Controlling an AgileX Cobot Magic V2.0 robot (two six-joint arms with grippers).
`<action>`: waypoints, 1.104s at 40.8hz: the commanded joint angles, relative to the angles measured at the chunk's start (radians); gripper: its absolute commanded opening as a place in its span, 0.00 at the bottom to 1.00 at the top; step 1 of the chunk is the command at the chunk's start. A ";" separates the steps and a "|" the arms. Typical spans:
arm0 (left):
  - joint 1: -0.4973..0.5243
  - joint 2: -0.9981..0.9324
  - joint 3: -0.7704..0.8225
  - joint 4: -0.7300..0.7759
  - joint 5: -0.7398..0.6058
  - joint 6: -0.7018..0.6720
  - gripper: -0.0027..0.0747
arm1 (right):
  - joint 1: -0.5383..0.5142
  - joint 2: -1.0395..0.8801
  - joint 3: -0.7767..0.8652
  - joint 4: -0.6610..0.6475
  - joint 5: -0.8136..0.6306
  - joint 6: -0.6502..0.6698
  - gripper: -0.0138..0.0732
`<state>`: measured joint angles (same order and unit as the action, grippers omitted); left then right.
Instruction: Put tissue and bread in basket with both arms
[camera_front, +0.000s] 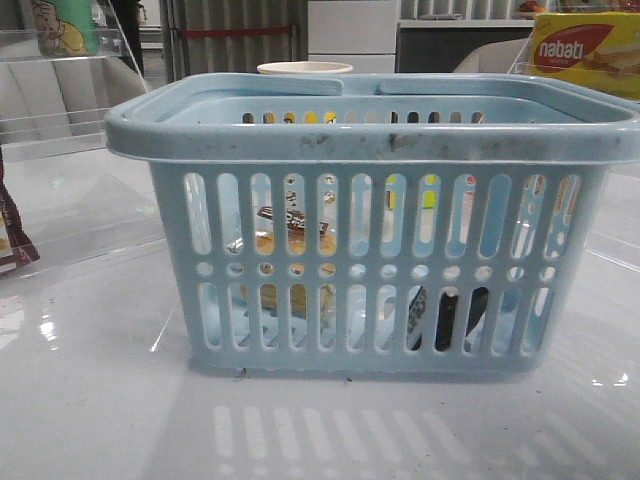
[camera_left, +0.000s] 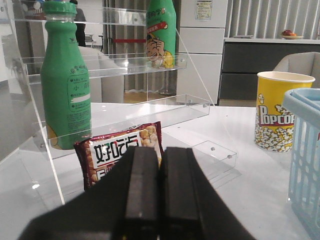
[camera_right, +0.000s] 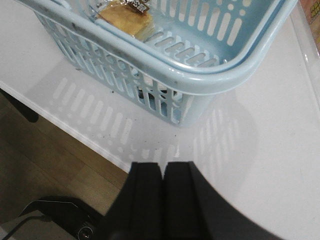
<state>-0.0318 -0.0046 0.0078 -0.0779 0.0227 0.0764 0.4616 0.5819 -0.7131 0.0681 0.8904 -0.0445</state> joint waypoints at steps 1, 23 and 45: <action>-0.006 -0.018 0.005 -0.005 -0.089 -0.003 0.15 | -0.006 0.000 -0.025 -0.001 -0.063 -0.005 0.22; -0.006 -0.017 0.005 -0.005 -0.086 -0.003 0.15 | -0.359 -0.459 0.407 0.004 -0.519 -0.006 0.22; -0.006 -0.017 0.005 -0.005 -0.086 -0.003 0.15 | -0.484 -0.611 0.737 0.010 -0.931 -0.006 0.22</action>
<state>-0.0318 -0.0046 0.0078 -0.0779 0.0227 0.0764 -0.0158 -0.0108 0.0276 0.0700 0.1235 -0.0445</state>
